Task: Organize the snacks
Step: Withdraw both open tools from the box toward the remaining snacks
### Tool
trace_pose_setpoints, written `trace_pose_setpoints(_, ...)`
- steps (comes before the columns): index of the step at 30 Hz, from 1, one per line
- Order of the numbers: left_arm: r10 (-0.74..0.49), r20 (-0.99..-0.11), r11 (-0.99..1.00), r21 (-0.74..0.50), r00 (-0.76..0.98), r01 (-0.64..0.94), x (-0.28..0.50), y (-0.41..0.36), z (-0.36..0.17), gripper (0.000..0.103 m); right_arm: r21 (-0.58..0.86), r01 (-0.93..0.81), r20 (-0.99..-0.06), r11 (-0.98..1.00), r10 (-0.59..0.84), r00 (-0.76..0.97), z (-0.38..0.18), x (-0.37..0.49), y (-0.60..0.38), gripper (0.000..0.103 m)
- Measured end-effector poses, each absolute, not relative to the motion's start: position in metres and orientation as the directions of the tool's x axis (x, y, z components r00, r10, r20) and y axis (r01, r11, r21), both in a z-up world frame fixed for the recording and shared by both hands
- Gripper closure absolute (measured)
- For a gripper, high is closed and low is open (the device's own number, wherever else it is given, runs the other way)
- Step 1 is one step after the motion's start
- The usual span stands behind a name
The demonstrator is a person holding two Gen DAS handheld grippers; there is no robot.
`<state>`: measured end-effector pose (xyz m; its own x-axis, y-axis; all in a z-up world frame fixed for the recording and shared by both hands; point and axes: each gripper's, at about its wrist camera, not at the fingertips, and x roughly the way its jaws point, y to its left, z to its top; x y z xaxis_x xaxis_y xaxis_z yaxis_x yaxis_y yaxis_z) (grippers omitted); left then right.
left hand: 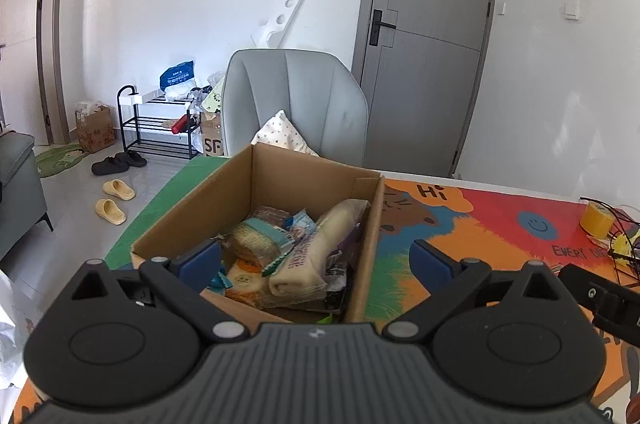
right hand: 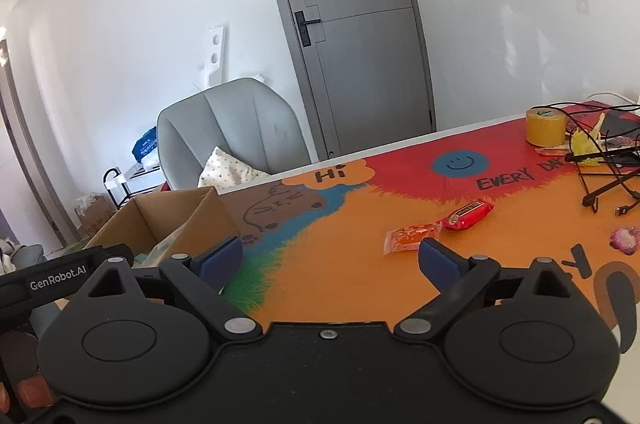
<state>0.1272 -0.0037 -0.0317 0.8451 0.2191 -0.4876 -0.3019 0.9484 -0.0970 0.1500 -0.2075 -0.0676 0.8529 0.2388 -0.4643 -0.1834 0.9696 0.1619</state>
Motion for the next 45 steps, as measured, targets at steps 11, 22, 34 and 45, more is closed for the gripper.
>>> trace_pose_setpoints(11,0.178,-0.499,0.967,-0.073,0.848,-0.246,0.153,-0.046,-0.033,0.003,0.134,-0.128,-0.459,0.983,0.176,0.871,-0.064,0.165,-0.244,0.0)
trace_pose_setpoints(22,0.154,-0.508,0.976,-0.054,0.848,-0.209,0.195,-0.075,-0.036,0.003,0.156,-0.097,-0.472,0.983,0.161,0.867,-0.067,0.2,-0.273,0.005)
trace_pose_setpoints(34,0.143,-0.555,0.974,-0.068,0.82,-0.215,0.236,-0.096,-0.048,0.003,0.162,-0.061,-0.498,0.985,0.135,0.857,-0.068,0.246,-0.289,0.015)
trace_pose_setpoints(45,0.163,-0.596,0.969,-0.056,0.786,-0.242,0.259,-0.112,-0.069,0.003,0.221,-0.019,-0.539,0.975,0.138,0.831,-0.105,0.284,-0.301,0.022)
